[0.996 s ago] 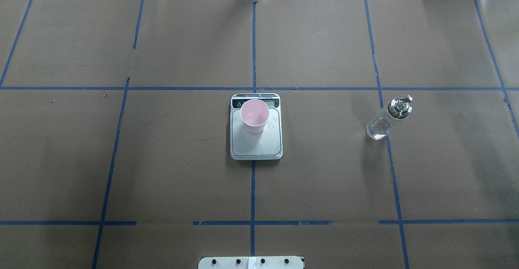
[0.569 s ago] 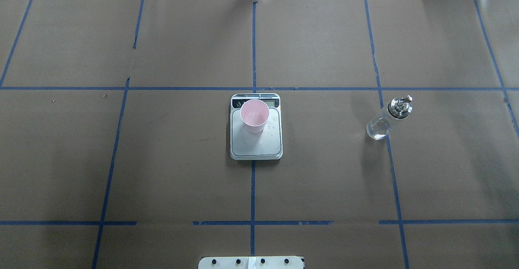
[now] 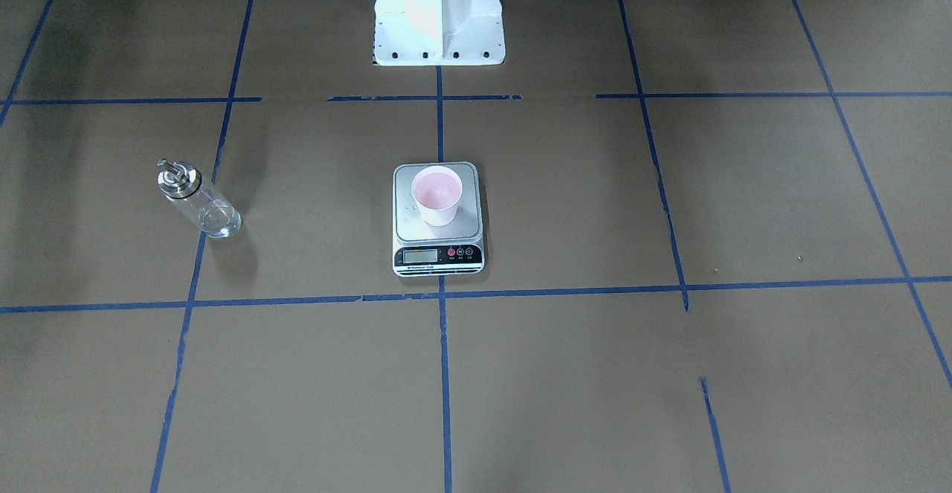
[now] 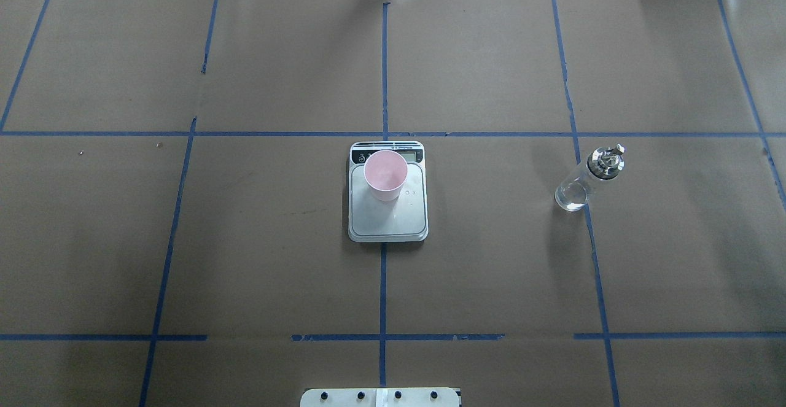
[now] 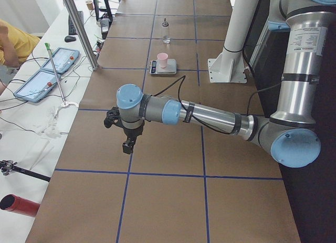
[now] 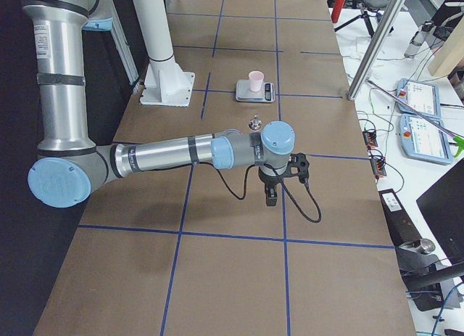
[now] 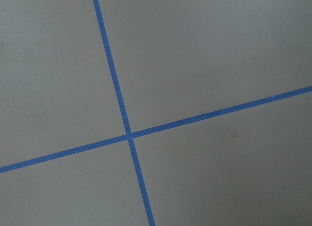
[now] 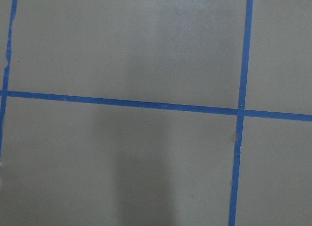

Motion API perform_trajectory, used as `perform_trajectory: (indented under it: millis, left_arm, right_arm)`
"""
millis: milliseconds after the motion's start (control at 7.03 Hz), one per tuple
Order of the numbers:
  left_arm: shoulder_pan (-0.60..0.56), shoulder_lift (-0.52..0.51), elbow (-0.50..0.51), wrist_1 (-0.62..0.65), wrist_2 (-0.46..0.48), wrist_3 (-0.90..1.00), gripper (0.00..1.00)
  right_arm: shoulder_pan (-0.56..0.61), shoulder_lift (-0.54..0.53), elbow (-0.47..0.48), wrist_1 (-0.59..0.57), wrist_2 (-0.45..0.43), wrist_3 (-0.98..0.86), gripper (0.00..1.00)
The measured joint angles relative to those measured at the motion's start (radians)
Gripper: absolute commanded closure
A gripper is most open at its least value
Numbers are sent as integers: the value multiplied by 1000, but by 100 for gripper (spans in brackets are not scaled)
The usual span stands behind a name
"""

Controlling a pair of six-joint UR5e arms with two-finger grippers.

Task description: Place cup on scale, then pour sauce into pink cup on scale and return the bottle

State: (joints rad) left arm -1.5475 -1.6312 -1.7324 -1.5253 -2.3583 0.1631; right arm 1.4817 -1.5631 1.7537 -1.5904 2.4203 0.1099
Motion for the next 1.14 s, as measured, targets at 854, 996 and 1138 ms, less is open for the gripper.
perform_trajectory:
  millis: [854,996,1138]
  left_arm:
    - [-36,4,0,4,-7,22,0]
    - [-38,4,13,3,-7,22,0]
    - [-38,5,30,1,-8,20,0]
  right_arm:
    - [1,-7,22,3,-7,0,0]
    - [5,-15,21,1,-6,0,0]
    - [10,-16,19,-3,-7,-1,0]
